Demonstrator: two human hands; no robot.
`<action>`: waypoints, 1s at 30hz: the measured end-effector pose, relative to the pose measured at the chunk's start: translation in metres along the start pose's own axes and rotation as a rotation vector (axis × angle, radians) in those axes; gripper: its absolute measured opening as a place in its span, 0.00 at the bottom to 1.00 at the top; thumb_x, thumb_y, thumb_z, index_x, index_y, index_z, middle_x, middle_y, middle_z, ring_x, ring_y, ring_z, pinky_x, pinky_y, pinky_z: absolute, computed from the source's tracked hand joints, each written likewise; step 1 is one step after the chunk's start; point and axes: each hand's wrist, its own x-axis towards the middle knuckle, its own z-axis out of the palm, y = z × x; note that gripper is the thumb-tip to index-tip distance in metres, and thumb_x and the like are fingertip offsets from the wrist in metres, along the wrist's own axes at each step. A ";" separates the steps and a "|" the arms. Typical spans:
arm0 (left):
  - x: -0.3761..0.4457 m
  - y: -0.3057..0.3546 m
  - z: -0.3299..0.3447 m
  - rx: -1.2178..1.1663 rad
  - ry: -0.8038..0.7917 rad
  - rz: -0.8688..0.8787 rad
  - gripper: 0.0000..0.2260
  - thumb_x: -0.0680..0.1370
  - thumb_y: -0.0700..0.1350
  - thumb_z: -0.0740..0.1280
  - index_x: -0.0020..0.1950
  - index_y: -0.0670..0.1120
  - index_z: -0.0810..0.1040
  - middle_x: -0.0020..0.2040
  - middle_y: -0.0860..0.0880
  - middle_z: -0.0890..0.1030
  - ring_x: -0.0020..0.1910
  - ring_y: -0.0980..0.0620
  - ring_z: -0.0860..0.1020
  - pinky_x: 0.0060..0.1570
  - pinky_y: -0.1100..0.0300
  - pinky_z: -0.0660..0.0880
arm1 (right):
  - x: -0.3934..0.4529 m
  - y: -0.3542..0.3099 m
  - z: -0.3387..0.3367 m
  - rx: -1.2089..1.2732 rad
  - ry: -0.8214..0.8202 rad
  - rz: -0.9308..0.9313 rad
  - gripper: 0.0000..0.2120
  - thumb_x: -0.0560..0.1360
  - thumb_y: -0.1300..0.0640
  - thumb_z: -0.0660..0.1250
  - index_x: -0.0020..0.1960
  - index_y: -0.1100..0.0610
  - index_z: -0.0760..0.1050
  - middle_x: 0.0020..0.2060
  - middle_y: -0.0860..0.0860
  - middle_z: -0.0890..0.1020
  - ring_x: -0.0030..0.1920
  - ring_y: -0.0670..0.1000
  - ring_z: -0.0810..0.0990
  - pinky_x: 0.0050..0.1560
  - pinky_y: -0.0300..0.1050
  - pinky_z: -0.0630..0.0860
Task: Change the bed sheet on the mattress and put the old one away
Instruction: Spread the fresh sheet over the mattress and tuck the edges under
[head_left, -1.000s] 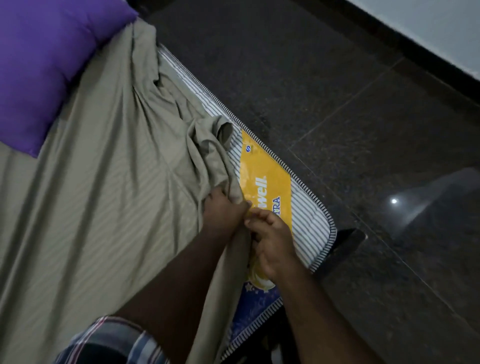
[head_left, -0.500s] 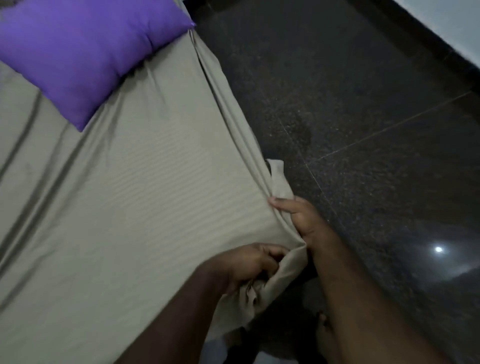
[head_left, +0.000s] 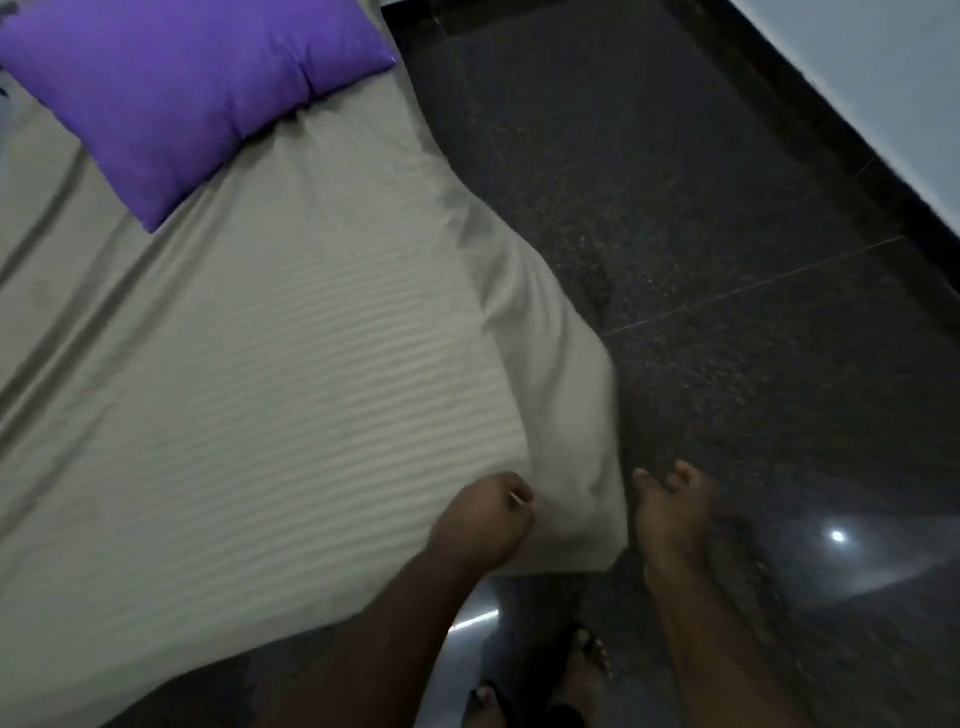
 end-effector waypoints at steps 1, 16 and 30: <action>0.001 -0.002 0.001 0.000 0.044 -0.004 0.11 0.75 0.47 0.66 0.56 0.53 0.81 0.50 0.52 0.84 0.52 0.50 0.82 0.51 0.59 0.76 | -0.005 -0.003 0.006 0.006 -0.089 -0.016 0.27 0.76 0.61 0.72 0.72 0.62 0.68 0.63 0.60 0.78 0.61 0.59 0.78 0.64 0.55 0.74; 0.010 -0.009 0.026 0.003 0.218 -0.085 0.08 0.78 0.55 0.66 0.46 0.51 0.77 0.44 0.51 0.83 0.49 0.49 0.80 0.47 0.55 0.75 | -0.017 0.025 0.020 -0.546 -0.177 -0.519 0.05 0.71 0.62 0.69 0.42 0.53 0.80 0.42 0.56 0.84 0.45 0.61 0.80 0.45 0.50 0.74; 0.060 0.007 0.004 0.631 0.284 0.505 0.15 0.75 0.41 0.66 0.59 0.54 0.81 0.56 0.51 0.79 0.56 0.44 0.74 0.49 0.49 0.71 | -0.013 0.025 0.021 -0.086 -0.199 0.071 0.08 0.71 0.57 0.66 0.44 0.43 0.76 0.49 0.50 0.84 0.49 0.54 0.82 0.55 0.56 0.81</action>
